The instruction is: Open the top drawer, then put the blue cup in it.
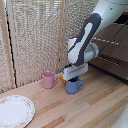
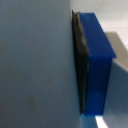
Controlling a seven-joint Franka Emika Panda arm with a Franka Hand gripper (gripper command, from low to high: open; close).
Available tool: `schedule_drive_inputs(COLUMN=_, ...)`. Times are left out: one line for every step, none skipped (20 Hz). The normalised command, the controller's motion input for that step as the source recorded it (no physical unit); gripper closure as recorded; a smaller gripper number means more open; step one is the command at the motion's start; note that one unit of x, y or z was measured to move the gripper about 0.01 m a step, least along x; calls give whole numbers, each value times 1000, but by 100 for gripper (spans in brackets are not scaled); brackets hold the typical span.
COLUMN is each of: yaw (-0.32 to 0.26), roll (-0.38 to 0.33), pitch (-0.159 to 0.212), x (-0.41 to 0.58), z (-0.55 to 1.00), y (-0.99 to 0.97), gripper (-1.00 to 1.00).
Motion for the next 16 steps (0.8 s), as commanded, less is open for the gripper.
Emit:
schedule_drive_inputs(yaw=-306, roll=0, pitch=-52, x=0, z=771, y=143, gripper=100)
schedule_drive_inputs(yaw=-304, roll=0, pitch=-50, x=0, z=789, y=149, gripper=100)
schedule_drive_inputs(yaw=-284, roll=0, pitch=-20, x=31, z=834, y=166, gripper=100)
schedule_drive_inputs(yaw=-273, roll=0, pitch=0, x=97, z=811, y=160, gripper=100)
schedule_drive_inputs(yaw=-266, roll=0, pitch=0, x=111, z=831, y=177, gripper=100)
schedule_drive_inputs(yaw=-264, roll=0, pitch=0, x=120, z=840, y=183, gripper=100)
schedule_drive_inputs(yaw=-268, roll=0, pitch=0, x=109, z=863, y=169, gripper=100)
schedule_drive_inputs(yaw=-264, roll=0, pitch=0, x=117, z=880, y=169, gripper=100)
schedule_drive_inputs(yaw=-272, roll=0, pitch=0, x=97, z=894, y=143, gripper=100)
schedule_drive_inputs(yaw=-278, roll=0, pitch=0, x=89, z=906, y=126, gripper=100)
schedule_drive_inputs(yaw=-292, roll=0, pitch=0, x=37, z=906, y=80, gripper=100)
schedule_drive_inputs(yaw=-305, roll=-5, pitch=0, x=9, z=897, y=51, gripper=100)
schedule_drive_inputs(yaw=-351, roll=-2, pitch=0, x=0, z=771, y=0, gripper=100)
schedule_drive_inputs(yaw=-352, roll=-8, pitch=0, x=0, z=754, y=0, gripper=100)
schedule_drive_inputs(yaw=-354, roll=-9, pitch=0, x=0, z=749, y=0, gripper=100)
schedule_drive_inputs(yaw=-354, roll=-9, pitch=0, x=0, z=749, y=0, gripper=100)
